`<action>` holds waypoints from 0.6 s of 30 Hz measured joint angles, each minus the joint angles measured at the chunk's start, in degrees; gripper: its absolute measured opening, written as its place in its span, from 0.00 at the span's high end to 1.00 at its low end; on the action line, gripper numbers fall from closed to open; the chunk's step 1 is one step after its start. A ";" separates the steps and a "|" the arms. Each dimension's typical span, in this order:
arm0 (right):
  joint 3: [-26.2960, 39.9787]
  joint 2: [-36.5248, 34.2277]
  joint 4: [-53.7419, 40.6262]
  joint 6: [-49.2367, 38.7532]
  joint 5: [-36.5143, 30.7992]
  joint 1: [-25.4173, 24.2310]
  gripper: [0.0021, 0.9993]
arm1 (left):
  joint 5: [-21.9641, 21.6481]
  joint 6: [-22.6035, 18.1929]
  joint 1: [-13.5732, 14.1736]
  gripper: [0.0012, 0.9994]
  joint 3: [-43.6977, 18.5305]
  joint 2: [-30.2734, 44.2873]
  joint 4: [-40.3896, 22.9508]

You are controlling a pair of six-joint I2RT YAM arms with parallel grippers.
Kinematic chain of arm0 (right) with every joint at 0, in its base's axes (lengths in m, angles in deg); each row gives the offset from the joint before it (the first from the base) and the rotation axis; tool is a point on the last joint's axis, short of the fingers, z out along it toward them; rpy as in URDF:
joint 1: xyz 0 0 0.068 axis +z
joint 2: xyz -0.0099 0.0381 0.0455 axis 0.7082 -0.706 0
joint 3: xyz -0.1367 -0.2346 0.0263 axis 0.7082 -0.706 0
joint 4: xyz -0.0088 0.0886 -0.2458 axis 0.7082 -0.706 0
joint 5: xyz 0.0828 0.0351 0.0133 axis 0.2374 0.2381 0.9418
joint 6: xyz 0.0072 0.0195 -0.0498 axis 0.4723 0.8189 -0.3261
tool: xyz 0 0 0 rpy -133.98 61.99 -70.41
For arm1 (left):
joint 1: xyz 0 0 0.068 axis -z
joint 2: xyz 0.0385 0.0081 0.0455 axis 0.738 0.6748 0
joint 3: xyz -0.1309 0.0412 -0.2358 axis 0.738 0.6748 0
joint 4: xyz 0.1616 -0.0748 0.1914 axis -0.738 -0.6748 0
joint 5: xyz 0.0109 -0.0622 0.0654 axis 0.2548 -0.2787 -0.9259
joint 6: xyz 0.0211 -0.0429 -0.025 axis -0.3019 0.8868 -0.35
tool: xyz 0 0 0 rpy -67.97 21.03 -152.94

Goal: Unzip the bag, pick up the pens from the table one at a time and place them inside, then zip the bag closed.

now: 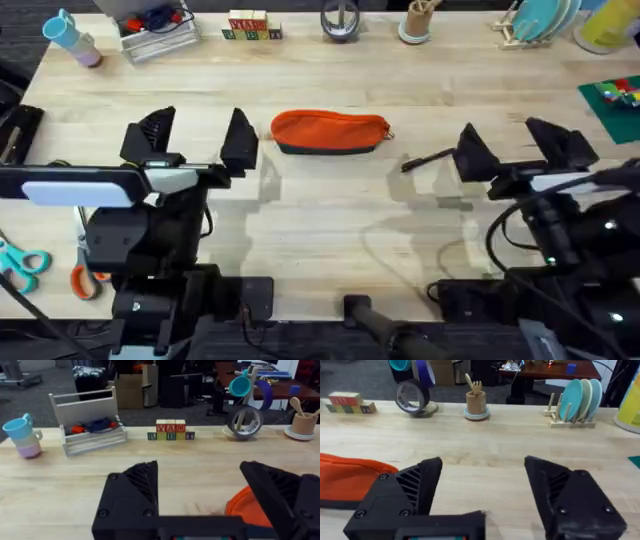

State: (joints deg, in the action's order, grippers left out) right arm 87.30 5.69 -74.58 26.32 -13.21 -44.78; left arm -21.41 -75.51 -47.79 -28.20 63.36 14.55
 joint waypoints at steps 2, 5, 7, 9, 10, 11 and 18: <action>2.86 -0.50 -4.73 0.00 0.02 0.00 0.00 | 0.00 0.23 0.00 0.01 -0.79 0.01 -2.45; 8.60 -2.65 -9.80 0.00 0.02 0.00 0.00 | 0.00 0.28 0.00 0.01 -3.89 0.01 -7.63; 12.46 -4.60 -11.89 0.00 0.02 -0.02 0.00 | 0.00 0.32 0.00 0.01 -6.80 0.01 -11.23; 16.19 -7.02 -13.58 0.00 0.04 -0.02 0.00 | 0.00 0.41 0.00 0.01 -9.98 0.20 -14.59; 18.13 -8.54 -14.70 0.00 0.02 -0.02 0.00 | 0.00 0.43 0.00 0.01 -11.85 0.71 -16.58; 19.87 -10.09 -15.77 0.00 0.04 -0.02 0.00 | 0.00 0.43 0.00 0.01 -13.57 1.34 -18.32; 33.45 -24.74 -26.02 0.00 0.24 0.00 0.00 | 0.00 0.45 0.00 0.01 -25.14 10.30 -27.90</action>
State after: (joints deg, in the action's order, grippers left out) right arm 120.75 -19.05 -100.60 26.32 -12.98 -44.78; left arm -21.42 -75.05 -47.79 -53.34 73.66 -13.35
